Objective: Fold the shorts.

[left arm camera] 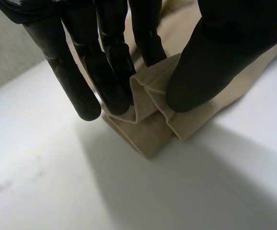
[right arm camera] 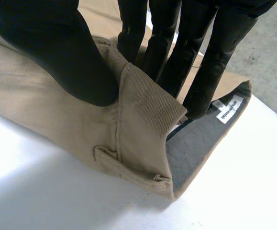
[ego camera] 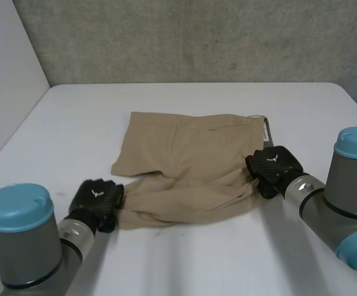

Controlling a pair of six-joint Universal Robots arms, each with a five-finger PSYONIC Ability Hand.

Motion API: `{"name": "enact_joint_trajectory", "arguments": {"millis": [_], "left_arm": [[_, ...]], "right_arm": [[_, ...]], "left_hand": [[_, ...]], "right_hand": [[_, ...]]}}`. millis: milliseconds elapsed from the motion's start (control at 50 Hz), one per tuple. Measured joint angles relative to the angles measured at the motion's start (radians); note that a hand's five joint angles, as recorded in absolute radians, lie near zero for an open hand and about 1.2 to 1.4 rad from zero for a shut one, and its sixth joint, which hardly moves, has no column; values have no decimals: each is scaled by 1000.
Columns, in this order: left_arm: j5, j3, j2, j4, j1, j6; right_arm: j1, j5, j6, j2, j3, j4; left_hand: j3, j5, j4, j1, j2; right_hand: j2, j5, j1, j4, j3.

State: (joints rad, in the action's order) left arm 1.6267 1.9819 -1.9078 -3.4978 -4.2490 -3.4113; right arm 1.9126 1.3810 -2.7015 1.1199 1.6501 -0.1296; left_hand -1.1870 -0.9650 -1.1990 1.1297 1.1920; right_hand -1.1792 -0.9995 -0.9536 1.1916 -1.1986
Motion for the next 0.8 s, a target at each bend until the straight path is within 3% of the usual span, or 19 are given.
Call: {"name": "enact_joint_trajectory", "arguments": {"millis": [280, 520, 800], "left_arm": [[-27, 5, 374, 91, -44, 41], [-210, -58, 523, 390, -147, 131], [-360, -188, 763, 638, -203, 237]], "right_arm": [[-17, -4, 78, 111, 14, 145], [-44, 0, 228, 275, 66, 295], [-48, -20, 263, 630, -4, 556]], "left_hand": [[0, 0, 0, 0, 2], [-1, 0, 0, 0, 4], [-5, 0, 0, 0, 6]], "right_hand": [[0, 0, 0, 0, 0], [0, 0, 0, 0, 0], [-3, 0, 0, 0, 0]]}}
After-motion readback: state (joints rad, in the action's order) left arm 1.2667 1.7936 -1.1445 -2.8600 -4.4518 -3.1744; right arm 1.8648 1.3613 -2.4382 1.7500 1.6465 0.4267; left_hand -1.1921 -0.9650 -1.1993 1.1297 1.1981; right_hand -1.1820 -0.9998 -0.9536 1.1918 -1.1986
